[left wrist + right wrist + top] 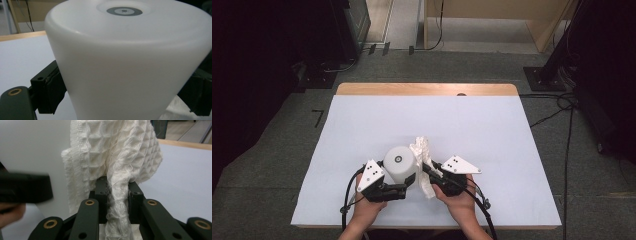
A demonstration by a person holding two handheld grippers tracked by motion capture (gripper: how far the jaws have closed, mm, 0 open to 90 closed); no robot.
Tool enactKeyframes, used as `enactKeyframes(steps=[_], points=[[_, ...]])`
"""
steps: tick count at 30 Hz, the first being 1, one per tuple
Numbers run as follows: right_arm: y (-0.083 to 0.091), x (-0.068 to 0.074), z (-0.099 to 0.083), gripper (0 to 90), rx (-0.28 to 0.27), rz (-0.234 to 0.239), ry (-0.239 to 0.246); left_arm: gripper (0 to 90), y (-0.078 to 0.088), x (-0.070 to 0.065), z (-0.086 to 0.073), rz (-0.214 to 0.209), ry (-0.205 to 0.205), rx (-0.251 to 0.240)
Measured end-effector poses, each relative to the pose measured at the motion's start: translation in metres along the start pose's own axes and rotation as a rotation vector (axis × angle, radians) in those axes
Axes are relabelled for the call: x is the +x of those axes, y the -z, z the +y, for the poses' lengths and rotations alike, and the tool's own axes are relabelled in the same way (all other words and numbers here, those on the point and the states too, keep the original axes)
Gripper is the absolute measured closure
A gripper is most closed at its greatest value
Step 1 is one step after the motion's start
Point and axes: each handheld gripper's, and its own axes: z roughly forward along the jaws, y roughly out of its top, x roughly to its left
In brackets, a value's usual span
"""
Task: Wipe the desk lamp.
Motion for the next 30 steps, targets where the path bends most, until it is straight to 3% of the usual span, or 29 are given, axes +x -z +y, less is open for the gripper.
enactKeyframes(steps=[5, 11, 14, 20, 23, 27, 30], points=[[-0.004, -0.001, -0.004, 75.8, 0.025, 0.001, -0.019, 8.5, -0.002, 0.001, -0.002, -0.001, -0.019, 0.021], [0.009, 0.000, 0.010, 76.0, -0.040, 0.001, -0.021, 8.5, -0.015, -0.009, -0.012, -0.007, -0.073, 0.095], [0.014, 0.000, 0.014, 76.0, -0.065, 0.000, -0.017, 8.5, -0.014, -0.012, -0.010, -0.020, -0.076, 0.082], [0.000, -0.004, 0.000, 76.0, 0.013, -0.004, -0.029, 8.5, -0.003, -0.004, -0.001, -0.045, -0.035, 0.015], [-0.005, -0.003, -0.004, 76.0, 0.038, -0.004, -0.033, 8.5, -0.002, 0.000, -0.002, -0.041, -0.027, 0.013], [0.002, 0.000, 0.003, 76.1, -0.016, -0.002, -0.021, 8.5, -0.009, -0.004, -0.007, -0.018, -0.070, 0.060], [0.012, 0.004, 0.012, 76.2, -0.064, -0.002, -0.010, 8.5, -0.013, -0.006, -0.011, -0.030, -0.069, 0.068]])
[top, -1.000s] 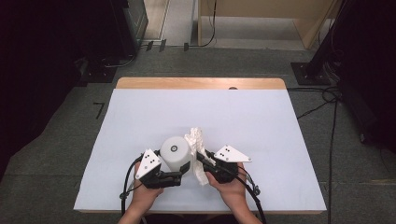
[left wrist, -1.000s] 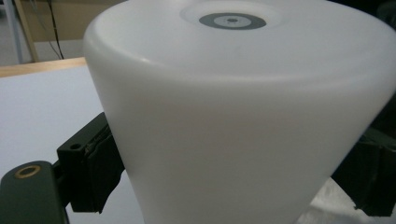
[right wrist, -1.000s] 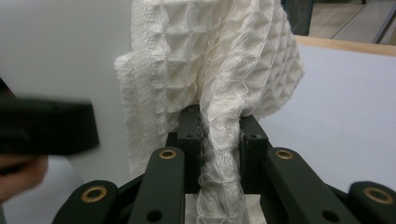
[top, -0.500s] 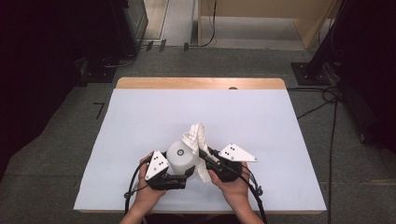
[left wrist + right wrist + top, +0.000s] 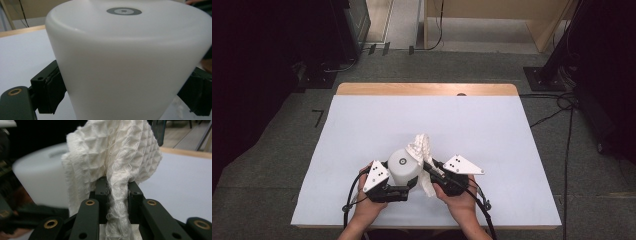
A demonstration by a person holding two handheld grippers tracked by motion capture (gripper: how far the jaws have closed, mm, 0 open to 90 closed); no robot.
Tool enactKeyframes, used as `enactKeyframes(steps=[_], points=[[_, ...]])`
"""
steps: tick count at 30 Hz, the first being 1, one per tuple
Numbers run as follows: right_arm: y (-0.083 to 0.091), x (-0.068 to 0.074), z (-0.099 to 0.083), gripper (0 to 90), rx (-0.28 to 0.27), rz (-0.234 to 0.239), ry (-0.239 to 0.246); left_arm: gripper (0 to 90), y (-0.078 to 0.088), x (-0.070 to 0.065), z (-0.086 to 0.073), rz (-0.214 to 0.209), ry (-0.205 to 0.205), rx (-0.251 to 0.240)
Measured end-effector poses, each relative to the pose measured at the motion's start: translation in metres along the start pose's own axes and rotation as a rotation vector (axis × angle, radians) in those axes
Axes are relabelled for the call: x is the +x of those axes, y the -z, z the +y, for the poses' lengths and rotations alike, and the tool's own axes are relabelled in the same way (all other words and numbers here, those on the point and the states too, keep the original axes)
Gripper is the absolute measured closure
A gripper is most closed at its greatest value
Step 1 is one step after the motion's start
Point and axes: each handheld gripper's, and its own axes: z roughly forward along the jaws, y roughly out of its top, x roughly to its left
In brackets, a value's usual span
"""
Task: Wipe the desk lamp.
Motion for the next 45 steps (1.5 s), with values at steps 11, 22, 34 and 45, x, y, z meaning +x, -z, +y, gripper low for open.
enactKeyframes(steps=[11, 22, 34, 45], points=[[-0.014, -0.011, -0.017, 76.0, 0.086, -0.012, -0.022, 8.5, 0.001, 0.010, -0.004, 0.055, -0.036, -0.042], [-0.005, -0.021, -0.012, 76.0, 0.045, -0.046, -0.036, 8.4, -0.009, 0.024, -0.030, 0.151, -0.061, 0.021], [-0.005, -0.021, -0.013, 76.0, 0.045, -0.050, -0.038, 0.0, -0.007, 0.011, -0.027, 0.213, -0.015, 0.000], [-0.004, -0.023, -0.013, 75.9, 0.038, -0.060, -0.034, 8.4, -0.012, 0.000, -0.024, 0.331, 0.003, 0.054]])
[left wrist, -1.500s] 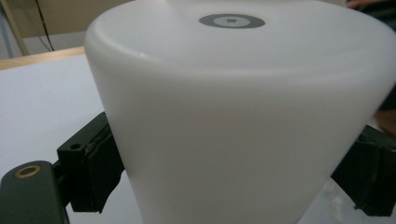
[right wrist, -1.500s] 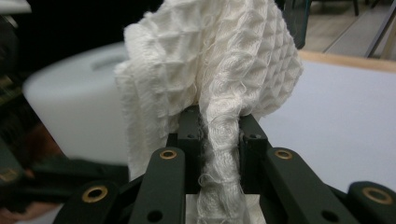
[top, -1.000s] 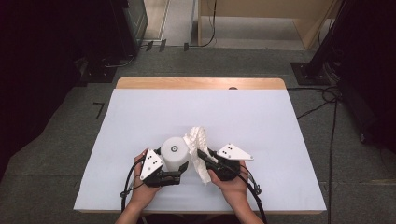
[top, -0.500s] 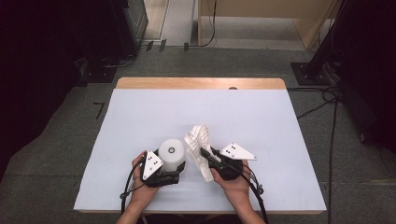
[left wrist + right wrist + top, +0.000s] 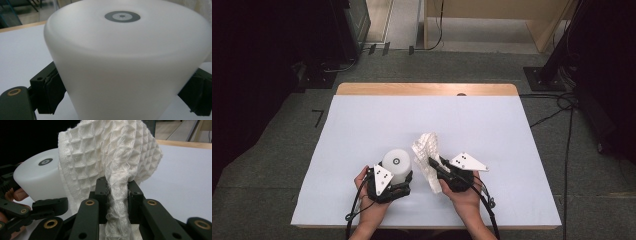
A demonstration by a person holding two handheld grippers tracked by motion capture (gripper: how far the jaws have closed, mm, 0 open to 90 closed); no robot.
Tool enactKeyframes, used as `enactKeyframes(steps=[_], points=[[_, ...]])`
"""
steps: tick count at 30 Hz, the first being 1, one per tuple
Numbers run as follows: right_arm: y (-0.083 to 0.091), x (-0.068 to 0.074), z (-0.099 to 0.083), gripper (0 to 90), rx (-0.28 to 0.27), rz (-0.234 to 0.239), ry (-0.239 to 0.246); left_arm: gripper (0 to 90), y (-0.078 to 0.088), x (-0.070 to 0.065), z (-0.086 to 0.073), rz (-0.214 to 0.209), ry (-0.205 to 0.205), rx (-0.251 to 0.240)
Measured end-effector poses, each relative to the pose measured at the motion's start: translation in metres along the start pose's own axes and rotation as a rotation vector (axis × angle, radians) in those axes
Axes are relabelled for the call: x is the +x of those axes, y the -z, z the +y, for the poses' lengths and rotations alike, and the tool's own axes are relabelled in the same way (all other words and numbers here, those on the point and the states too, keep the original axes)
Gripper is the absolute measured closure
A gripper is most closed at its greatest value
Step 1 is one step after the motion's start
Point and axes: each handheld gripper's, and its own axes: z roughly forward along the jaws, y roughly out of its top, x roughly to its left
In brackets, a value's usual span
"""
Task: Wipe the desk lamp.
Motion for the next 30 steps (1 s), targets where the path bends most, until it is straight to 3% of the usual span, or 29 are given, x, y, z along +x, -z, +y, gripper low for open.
enactKeyframes(steps=[3, 7, 11, 14, 18, 22, 25, 27, 30], points=[[0.002, 0.002, 0.002, 75.9, -0.008, 0.007, 0.001, 8.5, 0.001, 0.005, 0.002, -0.051, 0.005, -0.004], [0.002, 0.006, 0.007, 75.9, -0.025, 0.028, 0.002, 8.5, 0.004, 0.007, 0.010, -0.178, 0.028, -0.026], [0.003, 0.014, 0.011, 75.8, -0.040, 0.051, 0.016, 8.5, 0.009, -0.002, 0.016, -0.285, 0.014, -0.039], [0.003, 0.018, 0.010, 76.0, -0.037, 0.042, 0.030, 8.5, 0.011, -0.006, 0.018, -0.298, 0.004, -0.046], [0.000, 0.018, 0.007, 76.0, -0.020, 0.052, 0.028, 8.5, 0.016, 0.004, 0.023, -0.333, 0.058, -0.082], [-0.010, 0.018, -0.002, 75.8, 0.055, 0.063, 0.029, 8.5, 0.023, 0.017, 0.030, -0.323, 0.084, -0.113], [-0.014, 0.019, -0.007, 75.8, 0.074, 0.062, 0.031, 8.6, 0.026, 0.026, 0.032, -0.336, 0.122, -0.126], [-0.013, 0.020, -0.005, 75.9, 0.064, 0.061, 0.034, 8.6, 0.025, 0.028, 0.032, -0.339, 0.128, -0.126], [-0.007, 0.022, 0.003, 75.9, 0.024, 0.067, 0.037, 8.6, 0.020, 0.025, 0.029, -0.348, 0.101, -0.092]])
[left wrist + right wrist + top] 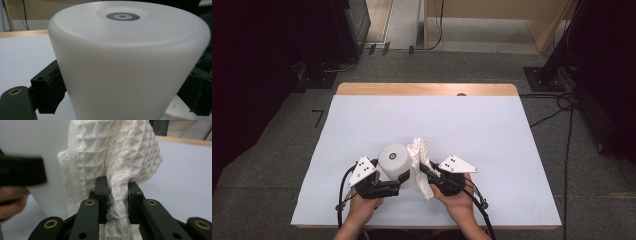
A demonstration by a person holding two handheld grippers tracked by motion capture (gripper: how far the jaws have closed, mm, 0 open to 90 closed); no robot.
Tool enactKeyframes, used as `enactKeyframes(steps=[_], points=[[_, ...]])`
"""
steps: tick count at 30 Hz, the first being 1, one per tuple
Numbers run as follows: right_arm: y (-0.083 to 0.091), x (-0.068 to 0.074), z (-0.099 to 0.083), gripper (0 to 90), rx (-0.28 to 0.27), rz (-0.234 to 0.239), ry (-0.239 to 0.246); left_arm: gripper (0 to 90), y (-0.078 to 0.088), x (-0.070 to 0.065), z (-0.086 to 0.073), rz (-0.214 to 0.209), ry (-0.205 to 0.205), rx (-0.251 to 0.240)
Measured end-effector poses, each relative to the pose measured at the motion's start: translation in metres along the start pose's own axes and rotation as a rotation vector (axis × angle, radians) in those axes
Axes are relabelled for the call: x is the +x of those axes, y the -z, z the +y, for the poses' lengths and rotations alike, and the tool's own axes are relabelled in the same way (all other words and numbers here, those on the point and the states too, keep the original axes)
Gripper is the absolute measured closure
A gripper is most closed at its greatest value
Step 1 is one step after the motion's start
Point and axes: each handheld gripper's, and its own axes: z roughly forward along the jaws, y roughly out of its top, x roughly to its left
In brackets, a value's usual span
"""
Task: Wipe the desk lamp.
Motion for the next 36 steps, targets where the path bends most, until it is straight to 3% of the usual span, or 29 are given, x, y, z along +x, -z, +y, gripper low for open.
enactKeyframes(steps=[4, 6, 8, 14, 20, 25, 31, 32, 35, 36], points=[[0.012, 0.003, 0.012, 76.0, -0.067, 0.004, 0.010, 8.6, -0.010, -0.007, -0.006, -0.018, -0.035, 0.052], [0.015, 0.003, 0.013, 76.0, -0.081, -0.001, 0.023, 8.6, -0.012, -0.010, -0.006, -0.028, -0.050, 0.052], [0.014, 0.002, 0.010, 76.2, -0.075, -0.011, 0.037, 8.6, -0.010, -0.010, -0.005, -0.032, -0.049, 0.038], [-0.002, -0.005, -0.007, 76.3, 0.017, -0.023, 0.019, 8.6, -0.006, -0.001, -0.002, -0.023, -0.043, 0.010], [0.006, -0.020, -0.003, 76.3, -0.012, -0.062, -0.025, 8.5, -0.017, 0.011, -0.018, 0.042, -0.100, 0.072], [0.010, -0.029, -0.002, 76.3, -0.027, -0.084, -0.041, 8.5, -0.022, 0.012, -0.029, 0.050, -0.142, 0.089], [0.010, -0.028, -0.003, 76.3, -0.025, -0.084, -0.035, 8.2, -0.020, 0.009, -0.032, 0.065, -0.146, 0.086], [0.010, -0.028, -0.003, 76.3, -0.026, -0.083, -0.036, 7.2, -0.019, 0.006, -0.032, 0.071, -0.128, 0.081], [0.010, -0.028, -0.003, 76.3, -0.027, -0.084, -0.034, 2.7, -0.021, -0.002, -0.032, 0.129, -0.063, 0.064], [0.010, -0.029, -0.003, 76.2, -0.027, -0.085, -0.033, 1.8, -0.022, -0.008, -0.033, 0.171, -0.060, 0.065]])
